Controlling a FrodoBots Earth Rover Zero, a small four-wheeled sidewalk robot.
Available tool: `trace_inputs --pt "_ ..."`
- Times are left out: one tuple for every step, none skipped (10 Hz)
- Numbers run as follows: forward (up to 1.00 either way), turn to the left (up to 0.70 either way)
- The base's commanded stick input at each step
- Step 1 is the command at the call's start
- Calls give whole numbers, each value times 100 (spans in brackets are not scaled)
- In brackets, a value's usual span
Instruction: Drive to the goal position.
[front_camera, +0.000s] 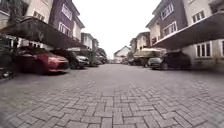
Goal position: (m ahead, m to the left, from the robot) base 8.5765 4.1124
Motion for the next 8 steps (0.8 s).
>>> trace_inputs --pt "70 0" --pt "70 0" --pt "70 0" --pt "70 0" --pt "70 0" --pt "70 0" --pt "70 0" --pt "70 0"
